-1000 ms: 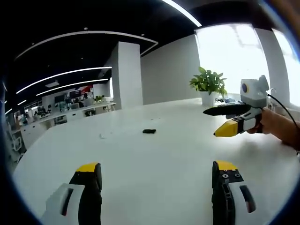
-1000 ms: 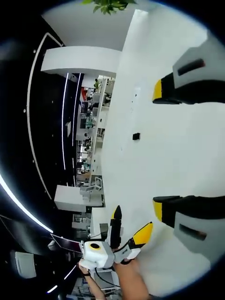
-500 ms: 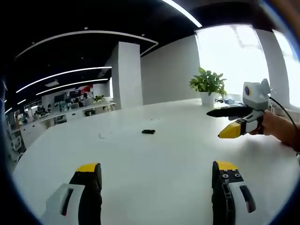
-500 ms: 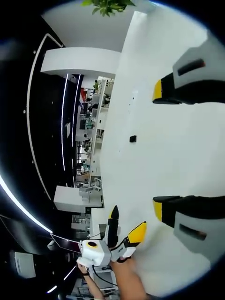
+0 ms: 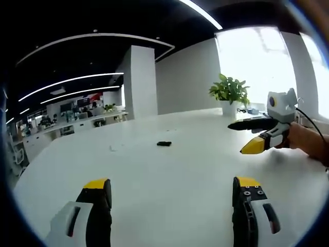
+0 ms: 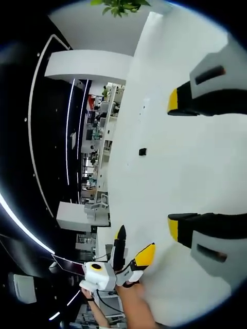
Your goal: Snap the two parts of the plastic buckle together until the buckle closes and remains connected.
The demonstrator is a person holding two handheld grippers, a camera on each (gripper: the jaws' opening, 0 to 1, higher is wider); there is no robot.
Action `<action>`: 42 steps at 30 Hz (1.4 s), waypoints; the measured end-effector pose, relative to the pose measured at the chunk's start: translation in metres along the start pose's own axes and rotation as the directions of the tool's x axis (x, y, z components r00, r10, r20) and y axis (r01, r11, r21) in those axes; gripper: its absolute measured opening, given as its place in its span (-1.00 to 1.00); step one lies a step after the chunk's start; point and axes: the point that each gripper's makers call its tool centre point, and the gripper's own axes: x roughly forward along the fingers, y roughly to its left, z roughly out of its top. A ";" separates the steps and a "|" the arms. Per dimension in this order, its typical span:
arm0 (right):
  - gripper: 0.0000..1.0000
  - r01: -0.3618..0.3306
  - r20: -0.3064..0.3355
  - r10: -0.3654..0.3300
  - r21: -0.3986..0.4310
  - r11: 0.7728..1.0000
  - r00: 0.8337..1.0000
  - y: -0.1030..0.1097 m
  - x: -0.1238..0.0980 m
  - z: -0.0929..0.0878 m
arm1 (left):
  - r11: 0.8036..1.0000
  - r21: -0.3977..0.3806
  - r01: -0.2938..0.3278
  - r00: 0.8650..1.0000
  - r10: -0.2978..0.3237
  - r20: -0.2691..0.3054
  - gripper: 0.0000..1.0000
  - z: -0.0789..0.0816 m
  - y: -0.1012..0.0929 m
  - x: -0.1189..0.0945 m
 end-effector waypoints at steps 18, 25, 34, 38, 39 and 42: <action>0.53 0.004 0.006 -0.004 -0.003 1.000 1.000 0.006 -0.026 -0.003 | 1.000 0.024 0.002 1.000 -0.002 -0.002 0.99 -0.007 -0.022 -0.014; 0.48 0.000 0.000 0.000 -0.001 1.000 1.000 0.010 -0.027 -0.004 | 1.000 0.003 0.000 1.000 0.000 0.015 0.99 -0.005 -0.020 -0.022; 0.51 0.007 0.018 -0.007 0.002 1.000 1.000 0.014 -0.038 -0.001 | 1.000 -0.018 -0.013 0.999 0.014 0.052 0.96 -0.005 -0.020 -0.029; 0.54 0.012 0.026 -0.012 0.003 1.000 1.000 0.009 -0.043 -0.002 | 1.000 -0.013 -0.015 0.999 0.015 0.042 0.98 -0.008 -0.023 -0.030; 0.54 0.013 0.029 -0.013 0.001 1.000 0.999 0.009 -0.044 -0.002 | 1.000 -0.008 -0.016 0.999 0.016 0.041 0.98 -0.009 -0.024 -0.031; 0.52 0.017 0.052 -0.017 -0.002 1.000 0.999 0.010 -0.051 0.002 | 1.000 0.001 -0.020 0.998 0.020 0.055 0.97 -0.006 -0.025 -0.034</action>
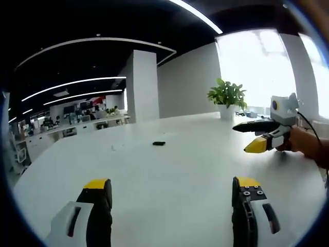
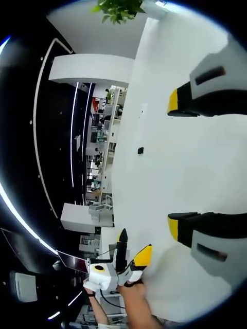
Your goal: Snap the two parts of the plastic buckle together until the buckle closes and remains connected.
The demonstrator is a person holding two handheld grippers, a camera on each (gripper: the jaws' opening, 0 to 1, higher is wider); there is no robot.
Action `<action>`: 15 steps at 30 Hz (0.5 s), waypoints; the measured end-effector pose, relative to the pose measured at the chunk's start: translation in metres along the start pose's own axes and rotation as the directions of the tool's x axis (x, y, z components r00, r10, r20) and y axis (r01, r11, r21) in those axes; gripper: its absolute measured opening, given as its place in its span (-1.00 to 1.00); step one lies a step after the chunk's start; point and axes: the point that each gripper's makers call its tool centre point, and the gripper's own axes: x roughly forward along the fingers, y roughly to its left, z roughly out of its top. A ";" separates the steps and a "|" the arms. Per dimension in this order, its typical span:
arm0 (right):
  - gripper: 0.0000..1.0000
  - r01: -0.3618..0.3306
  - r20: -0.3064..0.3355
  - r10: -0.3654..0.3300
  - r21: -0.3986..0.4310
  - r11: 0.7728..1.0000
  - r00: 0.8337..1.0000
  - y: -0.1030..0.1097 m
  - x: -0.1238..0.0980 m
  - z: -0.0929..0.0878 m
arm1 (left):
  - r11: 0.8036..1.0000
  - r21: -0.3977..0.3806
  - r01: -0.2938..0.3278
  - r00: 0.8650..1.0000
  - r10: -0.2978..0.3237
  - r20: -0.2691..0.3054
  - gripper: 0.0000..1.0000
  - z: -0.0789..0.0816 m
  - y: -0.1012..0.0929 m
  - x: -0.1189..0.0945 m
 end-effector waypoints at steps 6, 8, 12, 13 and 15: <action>0.52 -0.002 0.009 0.002 0.004 1.000 1.000 0.003 -0.001 0.000 | 1.000 -0.004 -0.009 1.000 0.009 0.013 0.97 0.003 0.004 -0.002; 0.52 0.000 0.018 0.000 0.004 1.000 1.000 0.004 -0.004 0.003 | 1.000 -0.008 -0.010 1.000 0.010 0.017 0.97 0.005 0.004 -0.002; 0.52 -0.002 0.018 0.002 0.003 1.000 1.000 0.003 -0.005 0.002 | 1.000 -0.006 -0.013 1.000 0.014 0.025 0.96 0.006 0.003 -0.007; 0.52 -0.004 0.015 0.004 -0.001 1.000 1.000 0.004 -0.005 0.001 | 1.000 0.000 -0.016 1.000 0.016 0.027 0.96 0.006 0.003 -0.008; 0.52 -0.004 0.013 0.004 -0.009 1.000 1.000 0.006 -0.006 0.000 | 1.000 0.012 -0.019 0.999 0.019 0.030 0.95 0.007 0.002 -0.010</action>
